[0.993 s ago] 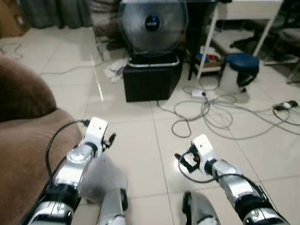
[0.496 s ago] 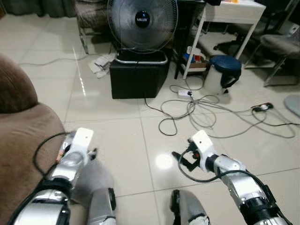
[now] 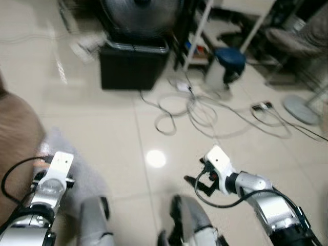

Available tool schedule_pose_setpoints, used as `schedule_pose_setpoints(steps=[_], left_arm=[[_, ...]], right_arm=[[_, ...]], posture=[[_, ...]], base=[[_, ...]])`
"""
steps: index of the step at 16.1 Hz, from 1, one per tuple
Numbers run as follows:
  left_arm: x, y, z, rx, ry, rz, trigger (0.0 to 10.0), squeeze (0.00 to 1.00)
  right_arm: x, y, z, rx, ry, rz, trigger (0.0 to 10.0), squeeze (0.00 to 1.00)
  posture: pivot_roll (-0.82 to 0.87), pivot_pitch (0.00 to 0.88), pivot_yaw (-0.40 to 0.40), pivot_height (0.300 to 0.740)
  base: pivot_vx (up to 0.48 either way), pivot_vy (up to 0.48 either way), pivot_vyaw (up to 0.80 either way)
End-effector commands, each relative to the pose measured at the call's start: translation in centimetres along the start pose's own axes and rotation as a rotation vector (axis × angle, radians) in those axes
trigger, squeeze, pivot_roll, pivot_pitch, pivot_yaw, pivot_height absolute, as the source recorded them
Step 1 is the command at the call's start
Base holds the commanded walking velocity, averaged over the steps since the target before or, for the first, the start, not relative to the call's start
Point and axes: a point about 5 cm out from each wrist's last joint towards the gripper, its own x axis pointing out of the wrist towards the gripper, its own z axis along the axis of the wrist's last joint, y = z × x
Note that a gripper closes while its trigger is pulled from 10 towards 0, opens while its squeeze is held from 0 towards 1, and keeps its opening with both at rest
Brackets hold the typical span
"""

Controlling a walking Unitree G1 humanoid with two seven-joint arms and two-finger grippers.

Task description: Move the pillow to the sofa from floor

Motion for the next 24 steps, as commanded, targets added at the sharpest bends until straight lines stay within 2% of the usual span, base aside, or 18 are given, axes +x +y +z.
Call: schedule_pose_setpoints(steps=[1,4,7,10,13,15,16,17,20,24], left_arm=[[0.0,0.2,-0.2,0.019,-0.005,0.007,10.0,1.00],[-0.1,1.0,0.2,0.053,-0.061,0.039,10.0,1.00],[-0.3,2.4,0.0,0.118,-0.097,0.108,10.0,1.00],[-0.2,2.4,-0.1,0.155,-0.095,0.094,10.0,1.00],[-0.2,1.6,-0.9,0.130,-0.050,0.049,10.0,1.00],[-0.1,1.0,-1.0,0.045,-0.041,0.030,10.0,1.00],[-0.1,0.7,-1.2,0.034,-0.035,0.026,10.0,1.00],[-0.1,0.6,-1.3,0.048,-0.033,0.027,10.0,0.02],[-0.2,0.5,-1.5,0.088,-0.023,0.039,10.0,0.00],[-0.2,0.5,-1.7,0.223,-0.034,0.070,10.0,0.00]], right_arm=[[-0.4,0.1,-0.3,0.026,0.007,0.004,10.0,0.00],[0.9,1.6,-0.2,0.085,-0.036,0.017,10.0,0.00],[1.6,2.8,0.0,0.143,-0.079,0.003,10.0,0.00],[1.6,3.4,0.0,0.147,-0.081,0.018,10.0,0.00],[1.6,3.8,0.3,0.057,-0.057,0.100,10.0,0.00],[1.5,3.7,0.2,0.036,-0.051,0.095,10.0,0.00],[1.3,3.7,0.3,0.033,-0.051,0.093,10.0,0.00],[1.1,3.7,0.2,0.032,-0.052,0.092,10.0,0.00],[0.5,4.2,-0.1,0.019,-0.048,0.108,10.0,0.00],[-1.0,4.8,-0.7,-0.038,-0.016,0.157,10.0,0.00]], posture=[[0.02,0.221,-0.273,0.586],[0.09,0.263,-0.242,0.586],[0.12,0.266,-0.181,0.586],[0.11,0.275,-0.160,0.586],[0.08,0.281,-0.151,0.586],[0.06,0.274,-0.147,0.586],[0.05,0.275,-0.147,0.586],[0.04,0.275,-0.149,0.586],[0.02,0.270,-0.150,0.586],[-0.04,0.250,-0.175,0.586]], base=[[0.000,0.000,0.00],[0.000,0.000,0.00],[0.000,0.000,0.00],[0.000,0.000,0.00],[0.000,0.000,0.00],[0.000,0.000,0.00],[0.000,0.000,0.00],[0.000,0.000,0.00],[0.000,0.000,0.00],[0.000,0.000,0.00]])
